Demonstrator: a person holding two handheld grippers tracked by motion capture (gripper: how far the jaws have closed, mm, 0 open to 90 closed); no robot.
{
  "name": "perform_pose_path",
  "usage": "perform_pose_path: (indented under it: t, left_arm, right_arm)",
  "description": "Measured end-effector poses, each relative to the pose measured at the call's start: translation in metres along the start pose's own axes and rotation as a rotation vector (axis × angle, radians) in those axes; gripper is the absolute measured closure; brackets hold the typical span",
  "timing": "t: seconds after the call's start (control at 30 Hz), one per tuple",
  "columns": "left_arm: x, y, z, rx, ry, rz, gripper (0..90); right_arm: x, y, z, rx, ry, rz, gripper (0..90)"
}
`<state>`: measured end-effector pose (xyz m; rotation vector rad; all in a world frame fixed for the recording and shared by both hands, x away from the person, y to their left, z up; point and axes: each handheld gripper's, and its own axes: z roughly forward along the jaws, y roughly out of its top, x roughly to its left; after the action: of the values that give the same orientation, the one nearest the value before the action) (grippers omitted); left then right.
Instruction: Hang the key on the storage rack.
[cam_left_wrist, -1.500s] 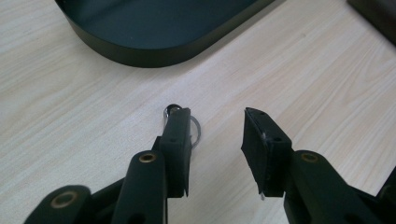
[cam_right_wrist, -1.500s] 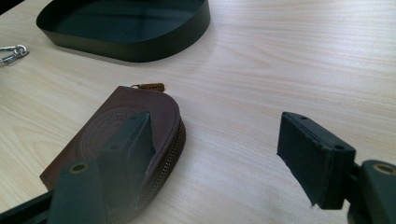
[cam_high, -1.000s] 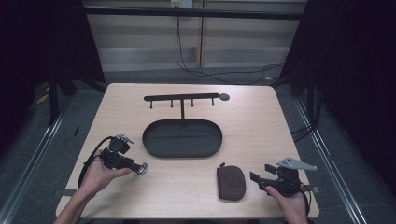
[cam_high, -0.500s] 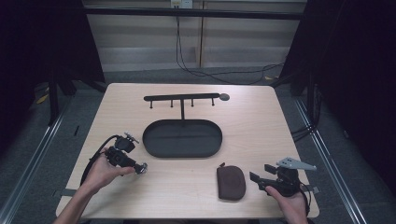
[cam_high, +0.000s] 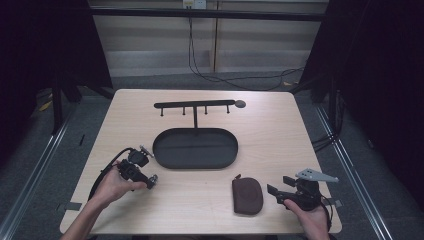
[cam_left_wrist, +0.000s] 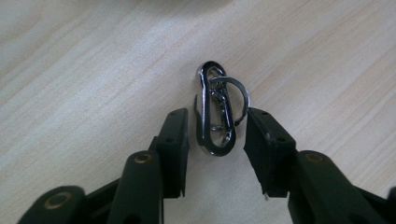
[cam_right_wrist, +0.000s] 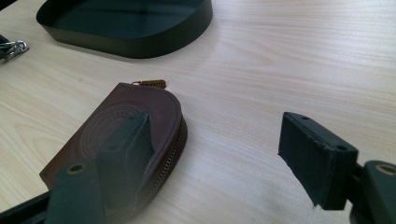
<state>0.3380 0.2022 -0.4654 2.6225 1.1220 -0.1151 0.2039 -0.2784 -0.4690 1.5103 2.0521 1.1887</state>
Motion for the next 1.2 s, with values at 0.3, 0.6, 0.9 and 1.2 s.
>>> perform_pose_path:
  t: [0.3, 0.6, 0.9, 1.2]
  left_arm:
    - [-0.001, -0.002, -0.003, -0.004, -0.024, 0.024, 77.6]
    - [-0.003, -0.002, -0.005, 0.014, -0.046, 0.047, 85.2]
    - [-0.007, 0.003, -0.013, 0.02, -0.033, 0.054, 85.4]
    - [-0.01, 0.007, -0.027, 0.022, -0.022, 0.079, 85.4]
  right_arm:
    - [0.0, 0.0, 0.0, 0.003, -0.001, 0.001, 25.7]
    - [0.0, 0.0, 0.001, 0.009, -0.002, 0.004, 25.4]
    - [0.0, 0.0, 0.001, 0.007, -0.001, 0.003, 25.2]
    - [0.0, 0.0, 0.001, 0.003, -0.001, 0.002, 24.9]
